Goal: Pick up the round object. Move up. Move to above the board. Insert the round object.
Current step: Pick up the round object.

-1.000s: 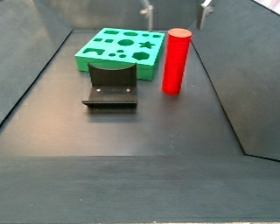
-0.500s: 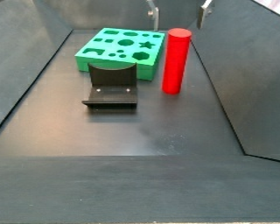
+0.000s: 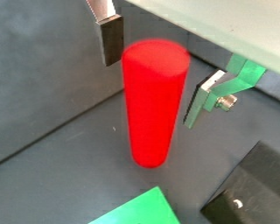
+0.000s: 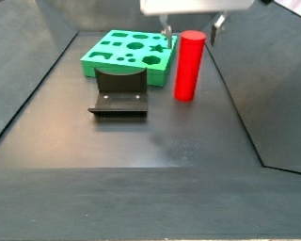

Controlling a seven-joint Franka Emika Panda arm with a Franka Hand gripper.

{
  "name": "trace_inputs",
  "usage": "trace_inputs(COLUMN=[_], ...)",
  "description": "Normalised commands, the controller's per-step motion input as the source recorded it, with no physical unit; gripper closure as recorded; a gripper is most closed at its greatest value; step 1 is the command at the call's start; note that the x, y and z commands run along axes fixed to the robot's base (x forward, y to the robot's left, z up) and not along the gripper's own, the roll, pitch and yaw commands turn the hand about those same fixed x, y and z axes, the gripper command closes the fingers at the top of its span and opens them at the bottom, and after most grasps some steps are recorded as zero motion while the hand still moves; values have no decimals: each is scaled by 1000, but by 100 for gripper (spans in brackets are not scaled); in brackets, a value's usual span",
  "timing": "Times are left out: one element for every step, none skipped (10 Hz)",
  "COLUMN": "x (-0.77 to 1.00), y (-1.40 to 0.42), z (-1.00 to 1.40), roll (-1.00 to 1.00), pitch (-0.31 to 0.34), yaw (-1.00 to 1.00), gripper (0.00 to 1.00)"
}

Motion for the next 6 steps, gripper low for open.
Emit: trace_inputs(x=[51, 0, 0, 0, 0, 0], y=[23, 134, 131, 77, 0, 0], z=[-206, 0, 60, 86, 0, 0], roll=[107, 84, 49, 44, -9, 0], pitch=[34, 0, 0, 0, 0, 0], yaw=[0, 0, 0, 0, 0, 0], gripper=[0, 0, 0, 0, 0, 0])
